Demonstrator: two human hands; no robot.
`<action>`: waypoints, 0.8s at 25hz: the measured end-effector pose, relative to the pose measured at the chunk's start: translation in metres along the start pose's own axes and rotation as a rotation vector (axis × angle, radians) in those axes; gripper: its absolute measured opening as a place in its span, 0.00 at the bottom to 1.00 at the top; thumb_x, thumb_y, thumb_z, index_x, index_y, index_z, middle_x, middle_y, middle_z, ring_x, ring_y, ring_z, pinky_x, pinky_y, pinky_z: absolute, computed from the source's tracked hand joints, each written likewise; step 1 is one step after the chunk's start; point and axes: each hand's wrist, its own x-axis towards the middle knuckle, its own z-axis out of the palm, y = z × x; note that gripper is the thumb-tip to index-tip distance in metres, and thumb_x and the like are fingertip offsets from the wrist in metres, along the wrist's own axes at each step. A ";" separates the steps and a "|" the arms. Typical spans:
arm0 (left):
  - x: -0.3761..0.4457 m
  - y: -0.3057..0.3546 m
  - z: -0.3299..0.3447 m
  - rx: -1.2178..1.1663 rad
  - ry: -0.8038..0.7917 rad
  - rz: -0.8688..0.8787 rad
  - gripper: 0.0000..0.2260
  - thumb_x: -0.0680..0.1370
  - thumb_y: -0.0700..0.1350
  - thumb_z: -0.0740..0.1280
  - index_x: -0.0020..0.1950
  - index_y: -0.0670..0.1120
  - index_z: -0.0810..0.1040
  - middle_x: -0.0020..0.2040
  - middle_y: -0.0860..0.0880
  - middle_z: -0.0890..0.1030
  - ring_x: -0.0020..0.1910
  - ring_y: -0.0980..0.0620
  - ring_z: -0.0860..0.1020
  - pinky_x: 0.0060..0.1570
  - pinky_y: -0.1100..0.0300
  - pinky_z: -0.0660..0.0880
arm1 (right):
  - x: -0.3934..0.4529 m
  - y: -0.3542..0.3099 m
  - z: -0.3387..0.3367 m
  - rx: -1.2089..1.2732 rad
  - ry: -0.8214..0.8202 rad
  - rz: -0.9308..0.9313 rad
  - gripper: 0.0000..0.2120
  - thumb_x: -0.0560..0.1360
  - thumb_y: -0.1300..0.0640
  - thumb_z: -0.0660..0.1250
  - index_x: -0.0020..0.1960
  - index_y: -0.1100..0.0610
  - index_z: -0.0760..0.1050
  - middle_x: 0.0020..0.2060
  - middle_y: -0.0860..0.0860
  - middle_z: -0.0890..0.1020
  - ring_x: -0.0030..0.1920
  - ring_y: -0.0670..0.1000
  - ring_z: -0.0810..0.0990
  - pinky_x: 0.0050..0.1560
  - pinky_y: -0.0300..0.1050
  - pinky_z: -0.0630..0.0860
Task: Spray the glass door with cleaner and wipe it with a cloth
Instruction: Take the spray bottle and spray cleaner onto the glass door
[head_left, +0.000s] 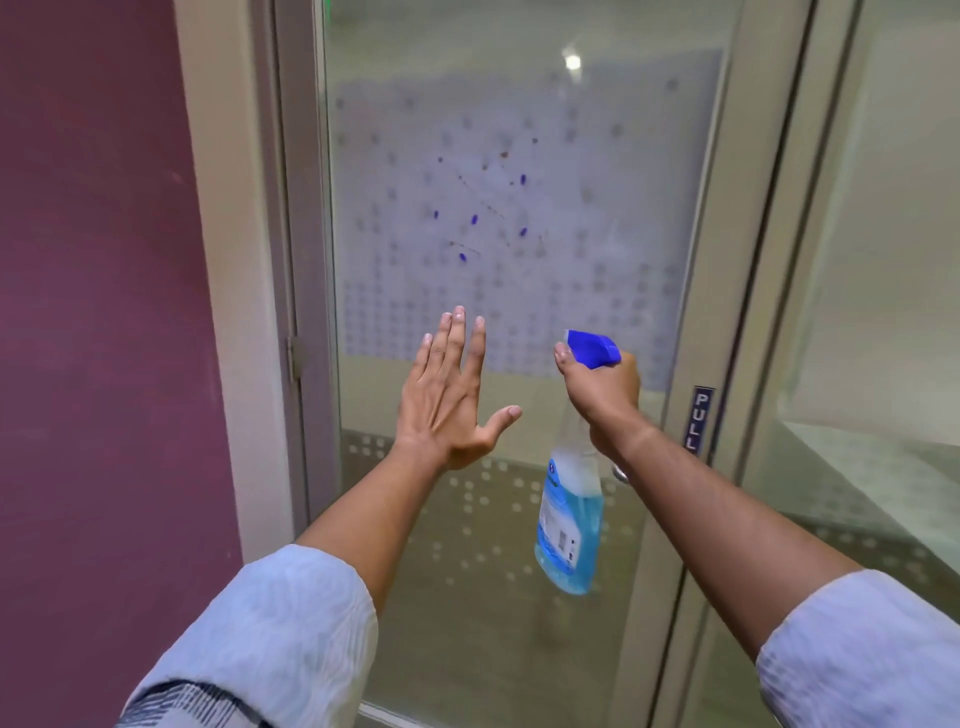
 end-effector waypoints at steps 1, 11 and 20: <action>0.007 -0.010 0.007 0.003 0.007 -0.002 0.46 0.74 0.70 0.52 0.80 0.43 0.38 0.80 0.40 0.41 0.79 0.44 0.40 0.78 0.47 0.44 | 0.007 0.000 0.013 -0.002 0.007 -0.009 0.15 0.71 0.47 0.74 0.37 0.52 0.69 0.33 0.46 0.74 0.30 0.46 0.72 0.28 0.40 0.67; 0.088 -0.088 0.073 0.023 0.033 -0.030 0.45 0.74 0.70 0.51 0.80 0.44 0.39 0.80 0.41 0.41 0.79 0.44 0.40 0.78 0.46 0.45 | 0.084 -0.006 0.127 -0.038 0.012 -0.089 0.17 0.71 0.47 0.73 0.32 0.52 0.68 0.27 0.46 0.73 0.27 0.47 0.71 0.28 0.40 0.69; 0.163 -0.164 0.113 0.007 0.119 0.054 0.45 0.74 0.71 0.49 0.80 0.44 0.38 0.80 0.40 0.41 0.79 0.44 0.40 0.78 0.47 0.44 | 0.132 -0.018 0.200 -0.033 0.110 -0.119 0.17 0.71 0.46 0.72 0.34 0.50 0.66 0.29 0.44 0.72 0.28 0.46 0.71 0.27 0.39 0.69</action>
